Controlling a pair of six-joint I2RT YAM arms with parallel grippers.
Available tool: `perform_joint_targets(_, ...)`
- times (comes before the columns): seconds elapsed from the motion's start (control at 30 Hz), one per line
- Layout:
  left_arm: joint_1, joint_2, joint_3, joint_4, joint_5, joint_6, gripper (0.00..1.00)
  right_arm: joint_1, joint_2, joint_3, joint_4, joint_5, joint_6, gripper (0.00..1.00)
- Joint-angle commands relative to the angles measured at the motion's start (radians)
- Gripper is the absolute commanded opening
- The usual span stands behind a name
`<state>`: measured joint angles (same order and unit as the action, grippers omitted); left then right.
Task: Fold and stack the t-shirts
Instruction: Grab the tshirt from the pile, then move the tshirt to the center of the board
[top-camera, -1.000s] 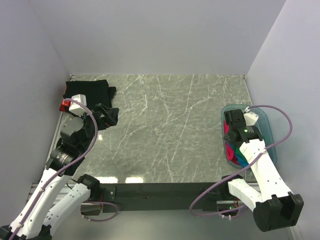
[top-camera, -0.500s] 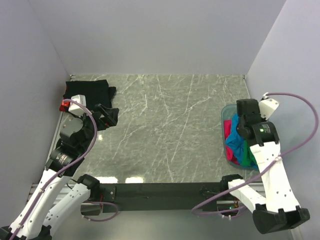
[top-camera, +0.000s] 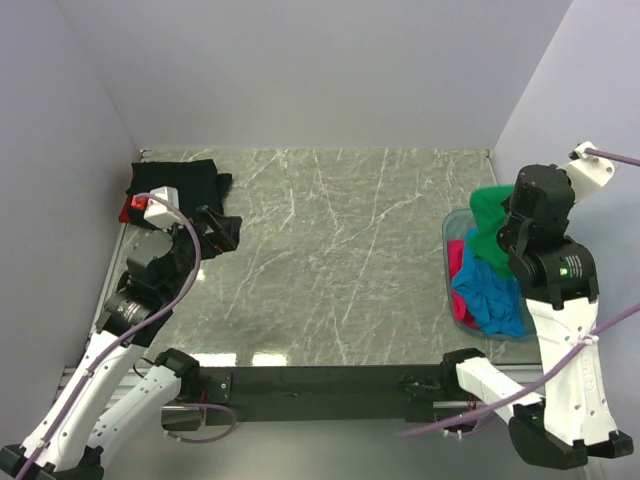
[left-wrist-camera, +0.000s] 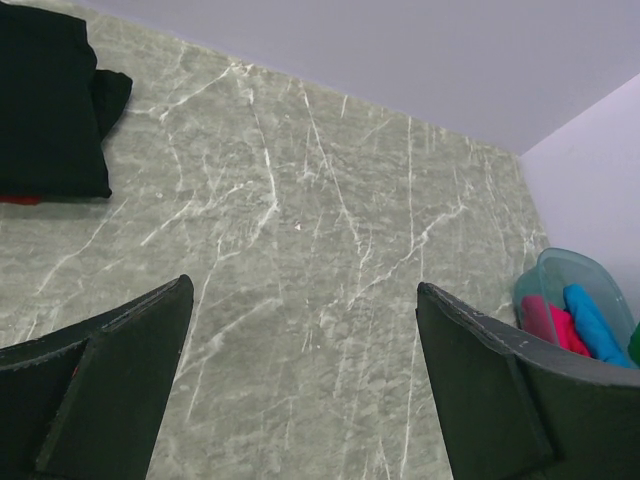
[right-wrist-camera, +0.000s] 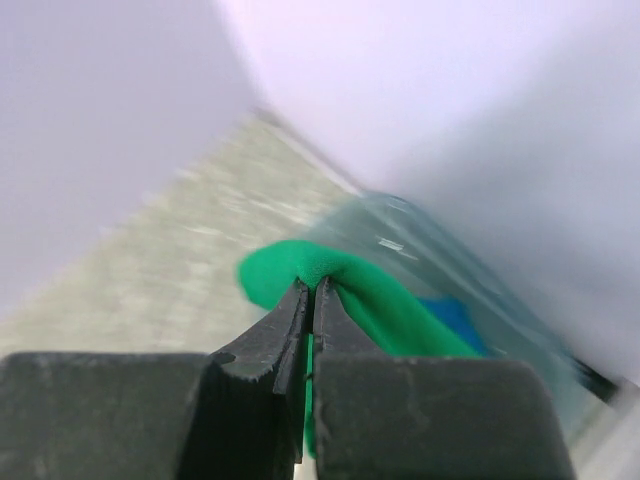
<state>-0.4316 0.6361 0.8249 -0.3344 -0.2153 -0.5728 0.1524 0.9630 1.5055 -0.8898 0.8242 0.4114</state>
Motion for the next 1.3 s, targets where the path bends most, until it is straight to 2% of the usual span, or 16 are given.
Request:
perform_joint_targets(0.0,-0.002,0.011,0.017,0.023,-0.013,-0.007,0.99,0.067,0.0,0.048,0.227,-0.121,-0.022,0.0)
perform_joint_targets(0.27,-0.004,0.033,0.025,0.012,-0.025,-0.001,0.99,0.433,0.144,0.151,0.429,-0.247,-0.085,0.0)
perform_joint_targets(0.37,-0.004,0.045,0.028,0.008,-0.044,-0.001,0.99,0.493,0.203,0.174,0.468,-0.335,-0.088,0.0)
perform_joint_targets(0.4,-0.004,0.05,0.025,0.012,-0.044,-0.001,0.99,0.507,0.236,0.174,0.466,-0.353,-0.077,0.06)
perform_joint_targets(0.43,-0.004,0.062,0.026,0.014,-0.044,0.001,0.99,0.506,0.255,0.171,0.462,-0.382,-0.077,0.17)
perform_joint_targets(0.47,-0.004,0.071,0.026,0.015,-0.035,0.002,0.99,0.507,0.275,0.165,0.454,-0.384,-0.086,0.46)
perform_joint_targets(0.5,-0.004,0.082,0.026,0.017,-0.029,0.004,0.99,0.507,0.308,0.136,0.451,-0.373,-0.1,0.57)
perform_joint_targets(0.57,-0.004,0.122,0.026,0.021,-0.009,0.005,0.99,0.507,0.339,0.083,0.428,-0.309,-0.097,0.69)
perform_joint_targets(0.63,-0.01,0.163,0.019,0.043,0.008,0.005,0.99,0.507,0.353,0.018,0.451,-0.304,-0.083,0.7)
perform_joint_targets(0.73,-0.027,0.226,-0.003,0.069,0.037,0.004,0.97,0.509,0.313,-0.18,0.528,-0.384,-0.056,0.7)
perform_joint_targets(0.87,-0.081,0.312,-0.039,0.15,0.042,0.005,0.97,0.509,0.267,-0.48,0.728,-0.556,-0.037,0.69)
perform_joint_targets(1.0,-0.172,0.416,-0.049,0.211,0.045,-0.002,0.97,0.507,0.327,-0.557,0.785,-0.593,-0.019,0.68)
perform_joint_targets(1.13,-0.252,0.565,-0.04,0.259,0.076,-0.025,0.96,0.507,0.396,-0.559,0.816,-0.721,-0.016,0.66)
perform_joint_targets(1.27,-0.321,0.665,-0.038,0.267,0.044,-0.047,0.91,0.509,0.41,-0.623,0.888,-0.821,0.003,0.63)
